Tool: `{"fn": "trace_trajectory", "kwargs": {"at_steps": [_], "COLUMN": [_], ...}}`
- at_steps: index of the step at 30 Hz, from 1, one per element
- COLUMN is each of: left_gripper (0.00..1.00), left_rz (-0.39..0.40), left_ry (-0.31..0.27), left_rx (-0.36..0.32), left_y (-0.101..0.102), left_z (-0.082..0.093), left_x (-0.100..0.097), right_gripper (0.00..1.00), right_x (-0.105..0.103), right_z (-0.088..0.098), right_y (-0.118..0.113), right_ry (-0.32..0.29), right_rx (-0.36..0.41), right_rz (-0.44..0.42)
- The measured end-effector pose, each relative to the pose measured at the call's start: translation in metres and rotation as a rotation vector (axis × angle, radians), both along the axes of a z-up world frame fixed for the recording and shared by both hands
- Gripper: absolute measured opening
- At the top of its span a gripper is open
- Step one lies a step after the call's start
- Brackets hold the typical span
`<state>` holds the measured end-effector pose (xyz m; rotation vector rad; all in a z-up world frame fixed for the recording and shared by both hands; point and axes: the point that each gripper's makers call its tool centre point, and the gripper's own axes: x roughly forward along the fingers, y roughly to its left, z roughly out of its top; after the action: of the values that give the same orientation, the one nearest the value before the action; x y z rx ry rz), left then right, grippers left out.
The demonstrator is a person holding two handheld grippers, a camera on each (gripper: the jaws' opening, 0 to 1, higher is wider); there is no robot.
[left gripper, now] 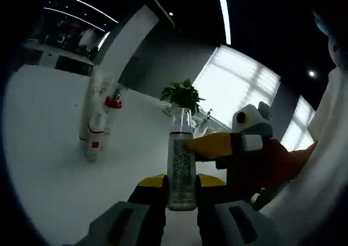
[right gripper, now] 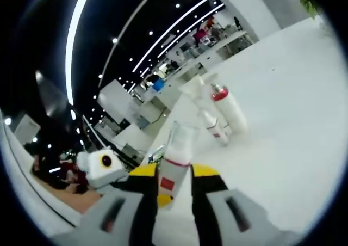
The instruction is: Arrange the skincare products in the storage area until every visible bottle or jar stands upright without overlapping.
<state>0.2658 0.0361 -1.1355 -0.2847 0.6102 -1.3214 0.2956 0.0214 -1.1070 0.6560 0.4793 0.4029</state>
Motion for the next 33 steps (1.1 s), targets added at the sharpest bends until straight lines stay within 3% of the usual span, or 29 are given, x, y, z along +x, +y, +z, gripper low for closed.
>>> {"fn": "trace_trajectory", "kwargs": {"at_steps": [6, 13, 33], "left_gripper": [0.19, 0.2, 0.21], "left_rz": [-0.018, -0.007, 0.112], "left_ry": [-0.086, -0.116, -0.072], "left_rx": [0.077, 0.135, 0.2], "left_y": [0.006, 0.018, 0.058], "left_z": [-0.005, -0.01, -0.014], "left_x": [0.002, 0.002, 0.004], "right_gripper": [0.19, 0.18, 0.17], "right_x": [-0.001, -0.001, 0.002], "right_z": [-0.004, -0.004, 0.0], "right_y": [0.005, 0.021, 0.063], "right_ry": [0.034, 0.018, -0.039], "right_rx": [0.017, -0.018, -0.12], "right_rz": [0.018, 0.072, 0.254]}}
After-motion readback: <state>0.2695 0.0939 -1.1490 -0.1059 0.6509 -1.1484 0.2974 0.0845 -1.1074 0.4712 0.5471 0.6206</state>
